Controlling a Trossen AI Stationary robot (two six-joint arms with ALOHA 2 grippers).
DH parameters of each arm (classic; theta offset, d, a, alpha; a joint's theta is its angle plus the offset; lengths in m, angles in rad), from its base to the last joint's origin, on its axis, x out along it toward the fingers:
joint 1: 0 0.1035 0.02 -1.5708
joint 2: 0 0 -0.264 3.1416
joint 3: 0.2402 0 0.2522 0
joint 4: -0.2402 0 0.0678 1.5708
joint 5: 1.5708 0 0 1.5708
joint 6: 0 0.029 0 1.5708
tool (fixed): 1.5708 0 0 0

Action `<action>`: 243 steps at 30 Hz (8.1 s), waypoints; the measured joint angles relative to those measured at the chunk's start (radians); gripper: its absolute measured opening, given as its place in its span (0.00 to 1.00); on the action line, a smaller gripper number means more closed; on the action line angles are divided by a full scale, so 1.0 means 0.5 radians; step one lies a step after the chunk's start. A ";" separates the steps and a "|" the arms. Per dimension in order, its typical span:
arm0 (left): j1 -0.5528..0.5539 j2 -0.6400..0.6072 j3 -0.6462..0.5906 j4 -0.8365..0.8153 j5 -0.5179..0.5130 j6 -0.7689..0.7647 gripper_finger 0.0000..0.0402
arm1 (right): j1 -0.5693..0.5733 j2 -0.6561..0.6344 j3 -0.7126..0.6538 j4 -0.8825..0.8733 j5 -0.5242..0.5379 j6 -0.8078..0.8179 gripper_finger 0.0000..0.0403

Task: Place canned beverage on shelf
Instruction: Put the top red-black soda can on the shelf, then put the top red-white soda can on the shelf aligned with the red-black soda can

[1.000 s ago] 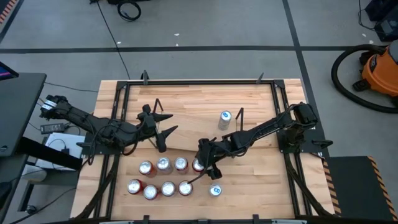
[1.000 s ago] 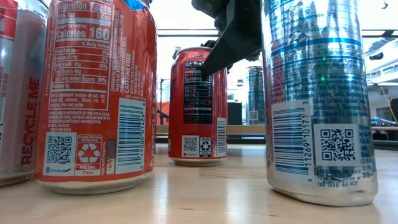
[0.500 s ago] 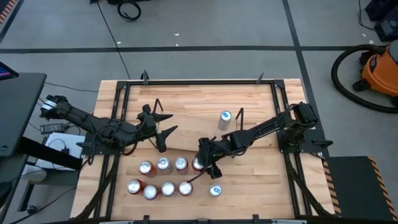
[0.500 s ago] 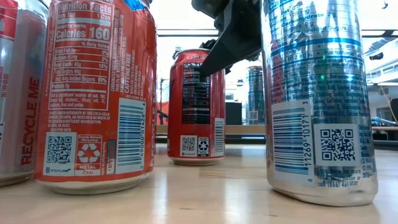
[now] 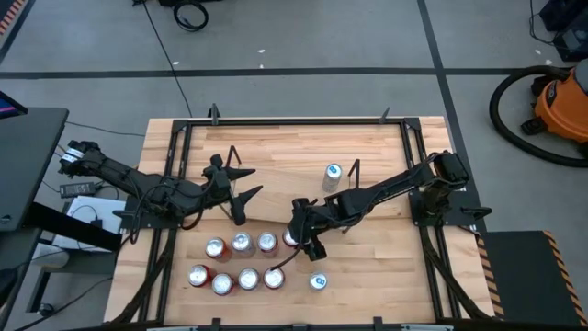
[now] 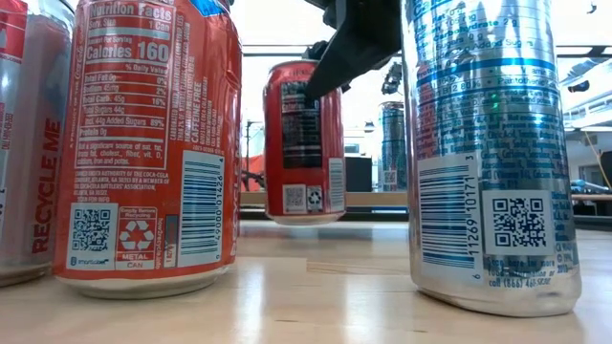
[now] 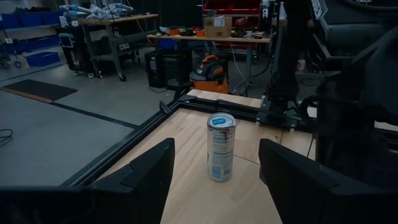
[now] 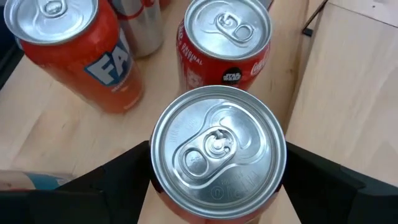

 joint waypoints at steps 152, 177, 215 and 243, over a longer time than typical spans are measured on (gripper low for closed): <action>-0.216 -0.159 0.001 -0.172 0.031 -0.102 0.61 | 0.076 -0.045 0.483 -0.288 0.313 -0.060 0.91; -0.314 0.753 0.807 -1.237 0.556 -0.666 0.66 | 0.273 -0.904 -0.596 0.185 0.992 0.040 0.91; -0.170 1.449 1.468 -2.153 0.900 -1.249 0.84 | 0.345 -0.853 -0.897 0.719 0.990 -0.129 0.91; -0.082 1.549 1.466 -2.225 1.095 -1.399 0.84 | 0.346 -0.853 -0.896 0.718 0.950 -0.109 0.91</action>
